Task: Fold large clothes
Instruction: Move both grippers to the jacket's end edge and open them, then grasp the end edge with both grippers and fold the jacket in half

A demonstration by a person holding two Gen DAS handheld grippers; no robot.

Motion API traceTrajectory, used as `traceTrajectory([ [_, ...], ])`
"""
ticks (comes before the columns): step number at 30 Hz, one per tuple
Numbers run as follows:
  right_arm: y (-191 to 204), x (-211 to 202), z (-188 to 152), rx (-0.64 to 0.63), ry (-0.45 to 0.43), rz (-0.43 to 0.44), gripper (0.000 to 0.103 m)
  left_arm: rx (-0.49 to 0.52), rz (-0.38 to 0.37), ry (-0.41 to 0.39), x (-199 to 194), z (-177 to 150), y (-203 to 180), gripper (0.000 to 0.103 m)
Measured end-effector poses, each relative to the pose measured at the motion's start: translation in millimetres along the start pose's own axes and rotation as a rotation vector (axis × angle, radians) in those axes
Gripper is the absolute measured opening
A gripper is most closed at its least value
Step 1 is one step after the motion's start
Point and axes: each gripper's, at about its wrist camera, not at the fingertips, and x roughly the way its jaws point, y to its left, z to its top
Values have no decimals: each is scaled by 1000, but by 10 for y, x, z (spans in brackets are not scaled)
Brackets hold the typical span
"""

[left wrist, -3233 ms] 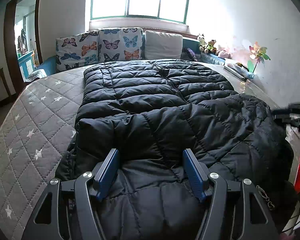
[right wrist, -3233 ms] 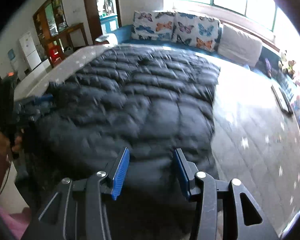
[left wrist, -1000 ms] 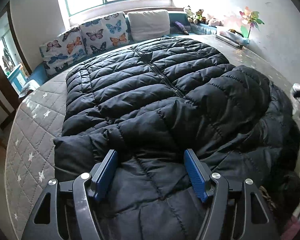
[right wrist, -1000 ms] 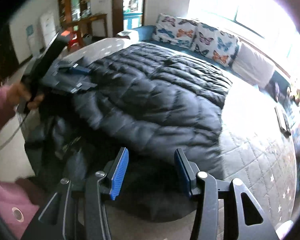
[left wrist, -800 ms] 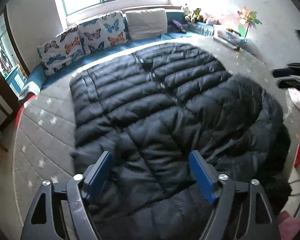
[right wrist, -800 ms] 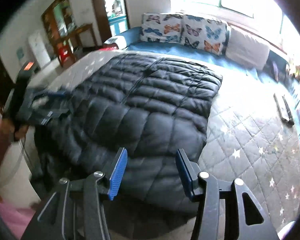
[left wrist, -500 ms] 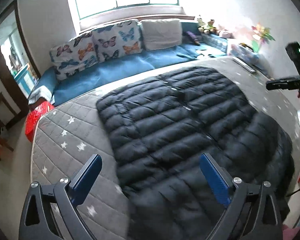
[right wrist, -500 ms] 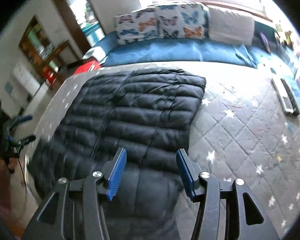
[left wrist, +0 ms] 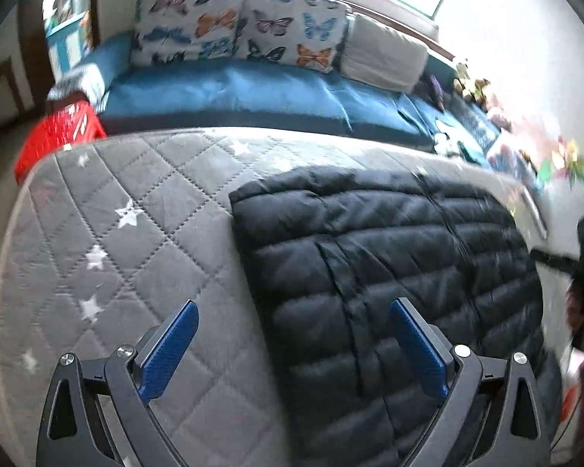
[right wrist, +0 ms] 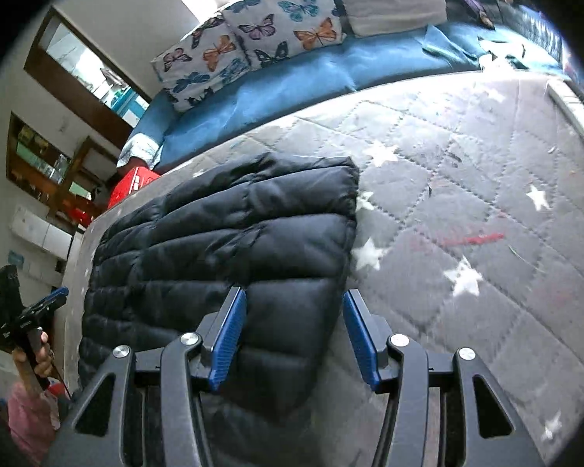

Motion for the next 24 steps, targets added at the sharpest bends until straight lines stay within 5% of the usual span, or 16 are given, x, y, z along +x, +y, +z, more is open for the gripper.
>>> traceTrajectory([
  [7,-99,245,118,14,5,74,57,-133,-114,1,374,234,329,103],
  [12,-113,276,184,-11,-13,110,58,-154,-160,34,631,302,390,79],
  [17,-155,316,231,5,-45,154,58,-163,-170,0,686,321,405,72],
  [19,-144,333,239,3,-59,156,54,-160,-162,-6,721,350,404,59],
  [21,-149,351,233,12,-61,159,36,-152,-149,-9,724,343,370,41],
  [24,-142,273,209,17,-75,179,24,-138,-128,-33,632,321,283,19],
])
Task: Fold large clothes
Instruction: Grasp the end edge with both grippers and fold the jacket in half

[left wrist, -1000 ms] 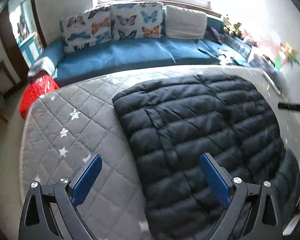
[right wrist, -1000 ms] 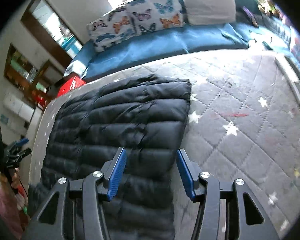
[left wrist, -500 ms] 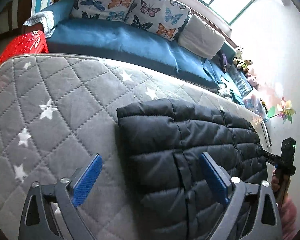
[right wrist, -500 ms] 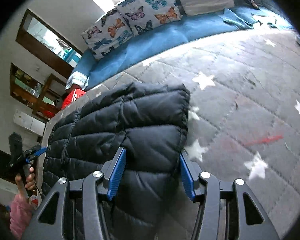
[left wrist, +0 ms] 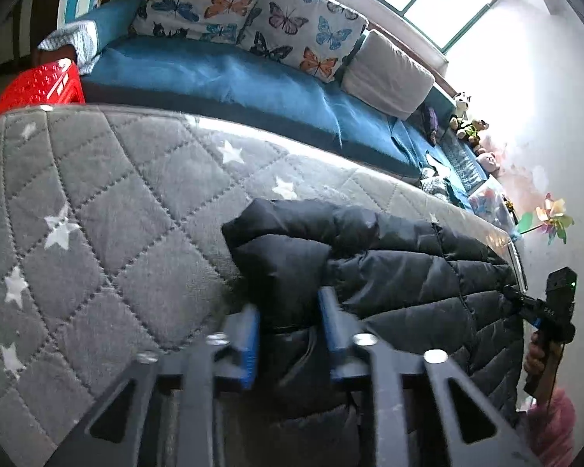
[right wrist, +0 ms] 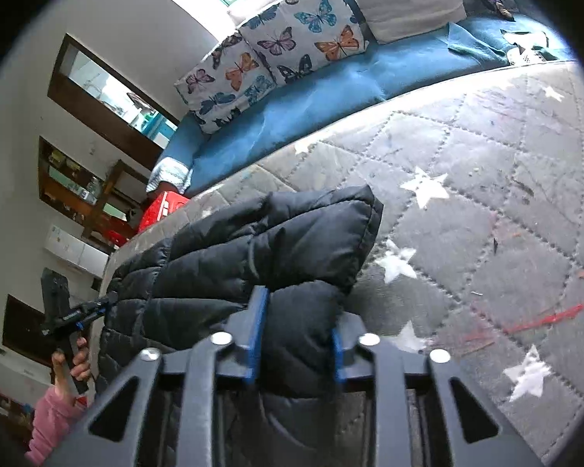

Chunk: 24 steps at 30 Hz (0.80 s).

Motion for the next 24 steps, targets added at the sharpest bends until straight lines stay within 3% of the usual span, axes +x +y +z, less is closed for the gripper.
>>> traceTrajectory([
  [7,479,-514,-23,-69,-66,39,19,27,-48,-109,-680,-33,-394,13],
  [14,1155,-1384,-352,-186,-152,90,19,91,-131,-243,-1852,-391,-900,12],
  [20,1448,-2116,-906,-253,-221,128,18,138,-207,-382,-2975,-1136,-1156,12],
  [24,1526,-2435,-1311,-294,-254,153,19,151,-243,-449,-3552,-1869,-1117,12],
])
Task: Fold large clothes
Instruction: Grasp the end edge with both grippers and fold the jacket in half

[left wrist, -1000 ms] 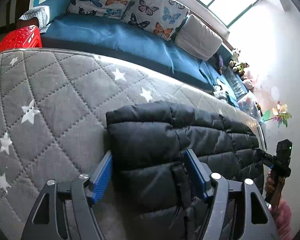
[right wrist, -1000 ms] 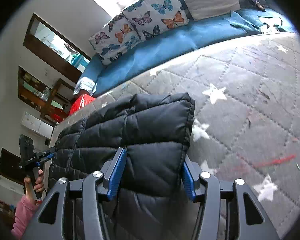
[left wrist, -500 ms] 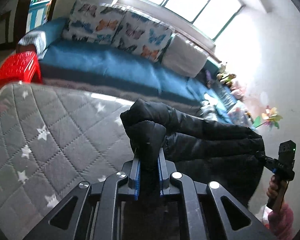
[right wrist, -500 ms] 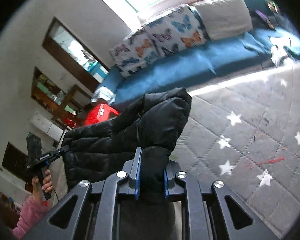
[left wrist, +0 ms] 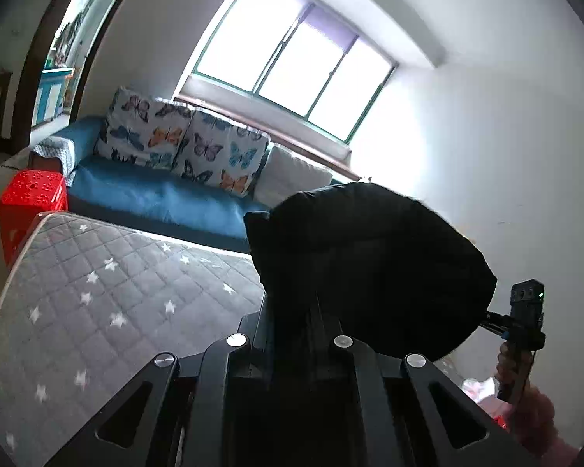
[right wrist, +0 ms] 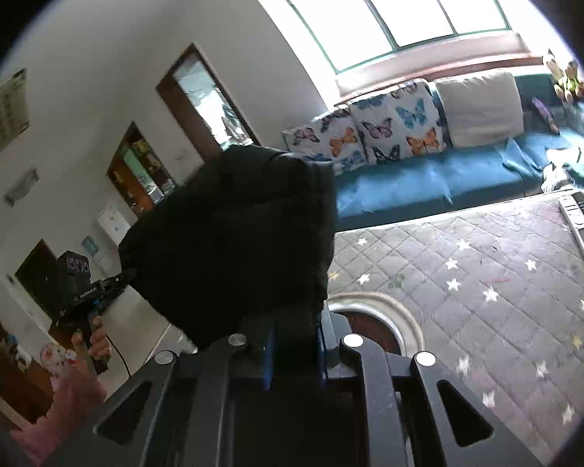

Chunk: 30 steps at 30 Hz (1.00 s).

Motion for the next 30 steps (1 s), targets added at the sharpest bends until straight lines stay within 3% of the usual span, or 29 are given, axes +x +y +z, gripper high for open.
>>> traceTrajectory([
  [3,74,-220,-263,-18,1,14,19,-3,-15,-32,-526,-406,-86,12],
  [8,99,-389,-730,-25,13,32,19,-38,-29,-38,-1063,-1127,-8,12],
  [19,17,-421,-1626,-29,85,51,22,-134,-39,21,-1486,-2521,188,12],
  [26,-169,-263,-1865,-41,71,77,24,-199,-7,74,-1402,-2887,408,14],
  [30,-159,-302,-1886,-60,54,77,24,-177,114,131,-1434,-2847,493,13],
])
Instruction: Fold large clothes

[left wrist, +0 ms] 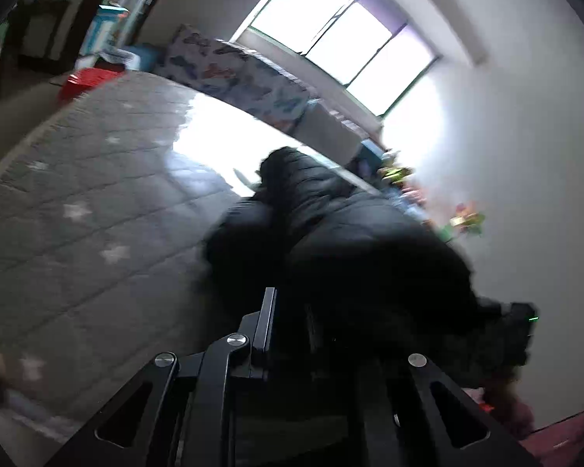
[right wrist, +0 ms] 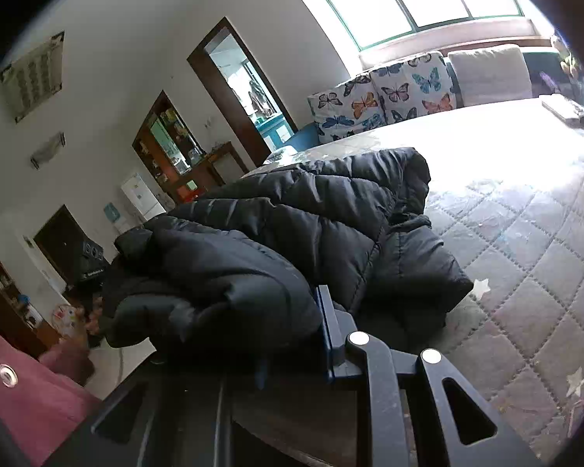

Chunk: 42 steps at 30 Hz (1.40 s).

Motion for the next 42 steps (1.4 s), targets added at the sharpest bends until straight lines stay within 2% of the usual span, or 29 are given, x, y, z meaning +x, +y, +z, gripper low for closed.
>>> traceTrajectory([
  [5,112,-15,-92,-77,35,-44,24,-45,134,-22,-412,137,50,13],
  [8,173,21,-121,-128,59,-82,24,-19,135,-51,-583,297,-230,14],
  [11,203,44,-163,-172,73,-118,24,43,111,-19,-468,524,-711,15],
  [15,225,42,-206,-196,67,-140,24,98,101,76,81,848,-1362,15],
  [20,187,39,-253,-204,54,-145,24,88,50,161,892,1203,-1867,15],
  [23,210,47,-290,-214,52,-154,24,137,146,155,1365,1359,-2047,15],
  [25,232,40,-326,-224,51,-162,24,146,185,172,1698,1430,-2057,15],
  [28,260,36,-340,-236,54,-172,24,103,174,257,2134,1356,-1902,15],
  [30,281,38,-339,-243,54,-177,24,121,180,264,2283,1269,-1834,15],
  [37,457,-84,-287,-269,44,-211,27,180,163,236,2305,909,-1557,15],
  [39,559,-142,-255,-296,46,-241,31,205,161,229,2294,831,-1545,15],
  [42,703,-224,-265,-364,74,-333,37,218,150,216,2279,745,-1485,15],
])
